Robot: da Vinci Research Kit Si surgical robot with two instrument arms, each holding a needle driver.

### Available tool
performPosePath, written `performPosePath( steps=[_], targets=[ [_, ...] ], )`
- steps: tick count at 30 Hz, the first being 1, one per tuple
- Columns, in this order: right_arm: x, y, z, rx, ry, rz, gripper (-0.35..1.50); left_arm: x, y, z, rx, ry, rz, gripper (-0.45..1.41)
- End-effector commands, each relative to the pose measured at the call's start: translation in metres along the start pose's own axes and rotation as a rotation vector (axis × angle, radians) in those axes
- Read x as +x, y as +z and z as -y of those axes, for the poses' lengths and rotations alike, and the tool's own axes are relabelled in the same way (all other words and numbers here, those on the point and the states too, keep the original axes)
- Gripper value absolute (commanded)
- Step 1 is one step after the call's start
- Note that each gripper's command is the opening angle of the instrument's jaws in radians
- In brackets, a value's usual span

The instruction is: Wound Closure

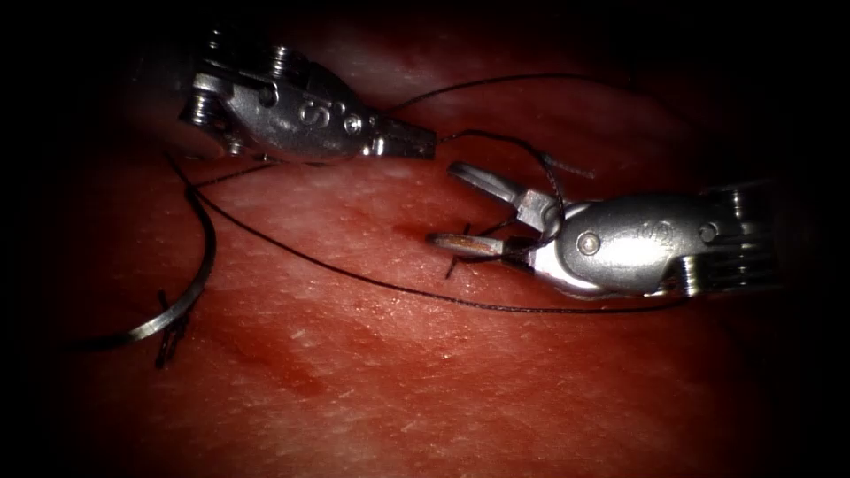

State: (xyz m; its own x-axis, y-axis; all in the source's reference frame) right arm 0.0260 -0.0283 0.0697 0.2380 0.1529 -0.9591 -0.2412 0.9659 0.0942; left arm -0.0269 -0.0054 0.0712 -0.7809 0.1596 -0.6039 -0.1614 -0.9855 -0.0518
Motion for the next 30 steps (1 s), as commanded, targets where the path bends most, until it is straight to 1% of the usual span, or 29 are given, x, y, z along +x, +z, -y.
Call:
performPosePath(
  steps=[1,4,6,8,9,12,14,15,19,23,26,30],
  targets=[
    [0.0003,0.0006,0.0004,-0.002,0.003,-0.008,0.07,0.0002,0.001,-0.0002,-0.005,0.002,-0.006,-0.45],
    [0.001,0.0006,0.0003,-0.012,0.01,-0.025,0.07,0.0004,0.0016,-0.001,-0.012,0.004,-0.01,-0.45],
    [0.0014,0.0005,0.0,-0.02,0.015,-0.03,0.04,0.0006,0.0017,-0.0015,-0.02,-0.001,-0.011,-0.45],
    [0.0017,0.0004,-0.0003,-0.032,0.018,-0.032,-0.06,0.0011,0.0013,-0.0019,-0.022,0.032,-0.012,-0.45],
    [0.0017,0.0004,-0.0003,-0.04,0.019,-0.033,-0.08,0.0013,0.0011,-0.0021,-0.023,0.042,-0.012,-0.45],
    [0.0017,0.0004,-0.0005,-0.059,0.025,-0.03,-0.06,0.0023,0.0002,-0.0029,-0.027,0.059,-0.014,-0.45],
    [0.0017,0.0003,-0.0004,-0.084,0.059,-0.013,0.0,0.0028,-0.0004,-0.0034,-0.022,0.061,-0.023,-0.45],
    [0.0018,0.0001,-0.0004,-0.099,0.082,-0.002,0.0,0.003,-0.0007,-0.0036,-0.023,0.06,-0.028,-0.45],
    [0.0018,0.0,-0.0001,-0.182,0.222,0.044,0.12,0.0032,-0.0011,-0.0042,-0.029,0.06,-0.051,-0.45],
    [0.0018,-0.0001,0.0002,-0.258,0.395,0.064,0.24,0.0029,-0.0011,-0.0045,-0.025,0.064,-0.056,-0.45],
    [0.0018,-0.0004,0.0006,-0.342,0.595,0.074,0.19,0.0026,-0.0014,-0.0047,-0.024,0.073,-0.06,-0.45],
    [0.0014,-0.0004,0.0016,-0.415,0.741,0.141,0.19,0.002,-0.0022,-0.0048,-0.023,0.065,-0.073,-0.45]
  ],
)
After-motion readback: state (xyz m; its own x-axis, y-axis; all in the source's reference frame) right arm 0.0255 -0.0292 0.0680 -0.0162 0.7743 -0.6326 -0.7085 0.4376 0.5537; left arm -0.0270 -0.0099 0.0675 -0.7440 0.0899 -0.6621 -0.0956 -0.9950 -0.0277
